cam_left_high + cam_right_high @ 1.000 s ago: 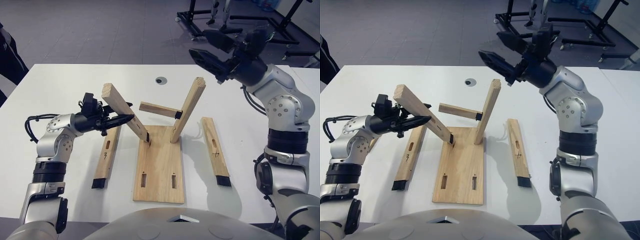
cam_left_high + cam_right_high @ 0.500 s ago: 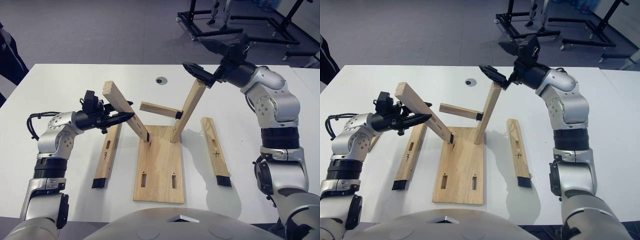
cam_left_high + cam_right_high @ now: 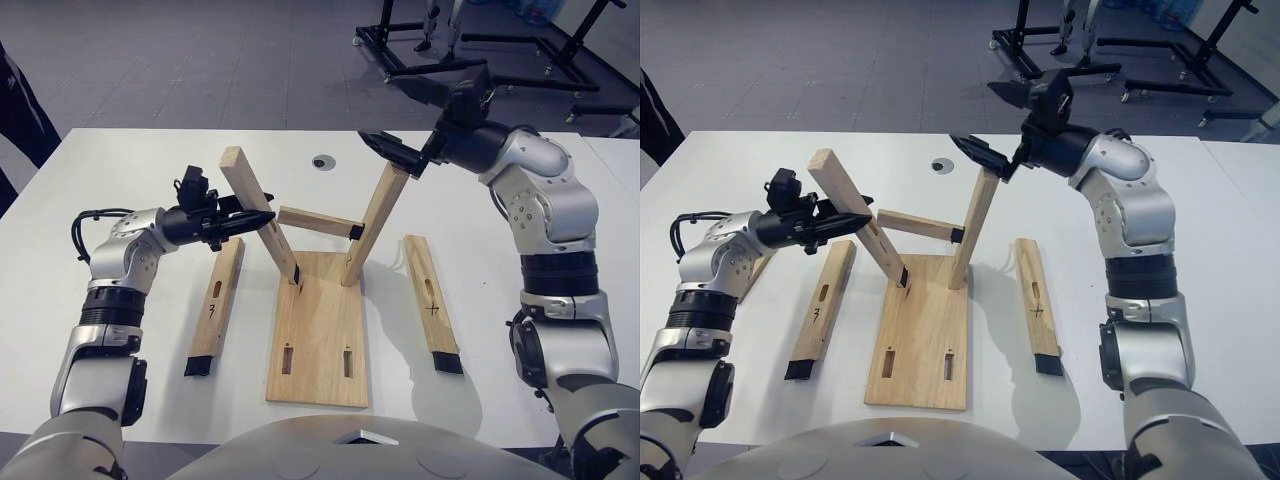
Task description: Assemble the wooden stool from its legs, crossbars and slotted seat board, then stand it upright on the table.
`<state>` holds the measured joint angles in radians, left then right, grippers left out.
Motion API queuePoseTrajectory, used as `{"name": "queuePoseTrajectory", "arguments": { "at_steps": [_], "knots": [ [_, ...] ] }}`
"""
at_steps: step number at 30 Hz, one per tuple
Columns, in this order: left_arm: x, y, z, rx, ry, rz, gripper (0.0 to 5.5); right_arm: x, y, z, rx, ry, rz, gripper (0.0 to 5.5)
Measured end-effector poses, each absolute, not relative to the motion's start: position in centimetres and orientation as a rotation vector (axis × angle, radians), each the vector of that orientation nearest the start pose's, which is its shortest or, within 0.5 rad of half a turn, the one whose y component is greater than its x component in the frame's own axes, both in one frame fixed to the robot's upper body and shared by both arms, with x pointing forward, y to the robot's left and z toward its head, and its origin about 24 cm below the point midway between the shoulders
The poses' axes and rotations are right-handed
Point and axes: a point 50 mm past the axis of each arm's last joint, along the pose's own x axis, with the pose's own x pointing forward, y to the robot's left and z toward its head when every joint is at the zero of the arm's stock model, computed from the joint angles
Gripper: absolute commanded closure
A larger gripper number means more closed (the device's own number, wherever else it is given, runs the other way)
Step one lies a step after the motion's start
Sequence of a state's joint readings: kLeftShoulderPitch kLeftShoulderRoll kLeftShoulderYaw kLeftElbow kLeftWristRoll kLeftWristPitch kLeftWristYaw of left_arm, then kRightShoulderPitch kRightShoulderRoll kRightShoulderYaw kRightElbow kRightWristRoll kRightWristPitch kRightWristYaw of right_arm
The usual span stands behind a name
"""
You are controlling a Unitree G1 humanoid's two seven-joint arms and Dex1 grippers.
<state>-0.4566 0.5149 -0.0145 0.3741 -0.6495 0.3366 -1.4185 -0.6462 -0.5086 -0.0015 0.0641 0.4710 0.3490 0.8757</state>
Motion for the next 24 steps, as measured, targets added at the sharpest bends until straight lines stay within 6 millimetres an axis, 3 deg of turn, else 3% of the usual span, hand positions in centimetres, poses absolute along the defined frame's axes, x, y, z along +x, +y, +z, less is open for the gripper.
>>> {"name": "queuePoseTrajectory", "arguments": {
  "at_steps": [6,19,24],
  "knots": [
    [29.6,18.7,10.5,-0.257,0.104,-1.431,3.37,31.9,-15.3,20.8,-0.151,-0.190,1.031,0.13],
    [29.6,18.7,10.4,-0.247,0.090,-1.438,3.37,32.0,-15.5,21.2,-0.119,-0.206,0.978,0.13],
    [29.6,18.0,10.1,-0.241,0.097,-1.462,3.37,31.5,-15.6,25.1,-0.052,-0.364,0.940,0.13]
  ]
}}
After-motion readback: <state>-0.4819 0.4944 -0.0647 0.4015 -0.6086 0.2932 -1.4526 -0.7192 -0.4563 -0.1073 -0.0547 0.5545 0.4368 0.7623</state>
